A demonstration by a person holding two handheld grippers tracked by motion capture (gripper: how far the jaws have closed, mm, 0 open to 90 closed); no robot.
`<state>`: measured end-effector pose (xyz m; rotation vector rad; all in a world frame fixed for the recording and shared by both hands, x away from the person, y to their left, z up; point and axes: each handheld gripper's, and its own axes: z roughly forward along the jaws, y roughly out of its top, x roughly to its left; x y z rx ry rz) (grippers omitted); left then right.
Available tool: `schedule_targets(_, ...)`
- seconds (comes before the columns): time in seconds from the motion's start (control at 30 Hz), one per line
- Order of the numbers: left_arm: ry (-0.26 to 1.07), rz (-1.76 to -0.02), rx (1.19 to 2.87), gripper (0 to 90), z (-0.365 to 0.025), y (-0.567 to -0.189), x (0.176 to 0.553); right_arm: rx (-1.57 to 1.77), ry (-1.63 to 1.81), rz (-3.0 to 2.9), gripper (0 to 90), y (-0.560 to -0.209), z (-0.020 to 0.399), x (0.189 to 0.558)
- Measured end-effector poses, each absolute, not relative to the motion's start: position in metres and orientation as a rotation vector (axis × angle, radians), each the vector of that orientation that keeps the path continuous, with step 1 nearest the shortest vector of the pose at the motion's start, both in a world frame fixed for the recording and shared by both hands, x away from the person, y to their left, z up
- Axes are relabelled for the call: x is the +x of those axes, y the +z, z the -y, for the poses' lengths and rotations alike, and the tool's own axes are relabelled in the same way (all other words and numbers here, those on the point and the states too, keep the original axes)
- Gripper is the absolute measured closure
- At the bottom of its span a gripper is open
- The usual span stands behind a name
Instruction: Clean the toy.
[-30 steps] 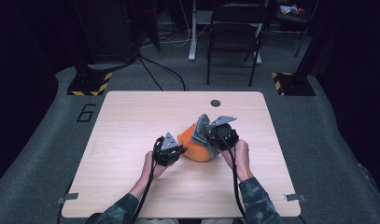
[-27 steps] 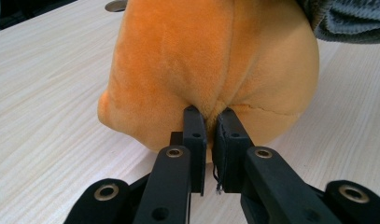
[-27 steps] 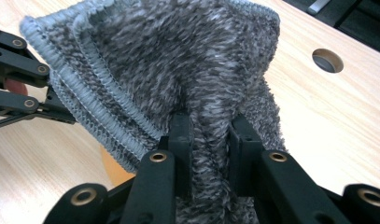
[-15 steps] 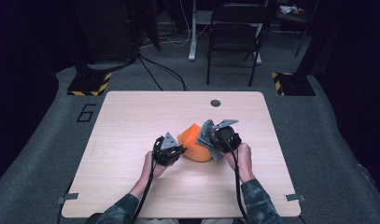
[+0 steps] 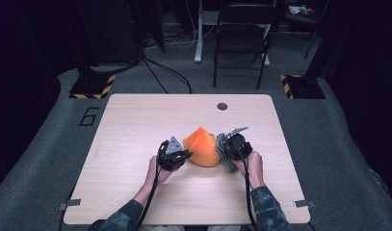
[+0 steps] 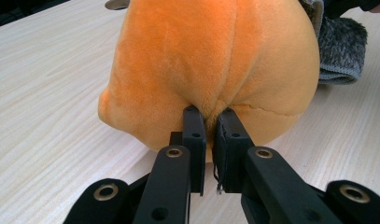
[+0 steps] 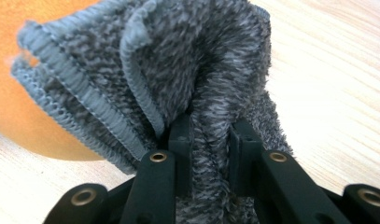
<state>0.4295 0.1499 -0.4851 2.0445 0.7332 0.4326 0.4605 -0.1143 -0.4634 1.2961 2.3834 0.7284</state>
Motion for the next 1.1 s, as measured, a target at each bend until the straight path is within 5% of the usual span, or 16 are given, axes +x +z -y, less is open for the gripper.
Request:
schedule_targets(0.5,0.429,-0.739,2.036,84.0,-0.15,-0.486,0.429,1.069,0.908,-2.331,74.4,-0.396,0.083,0.441)
schedule_targets(1.1,0.425,-0.743,2.034,83.9,-0.15,-0.486,0.429,1.146,0.808,-2.371,74.3,-0.421,0.092,0.453)
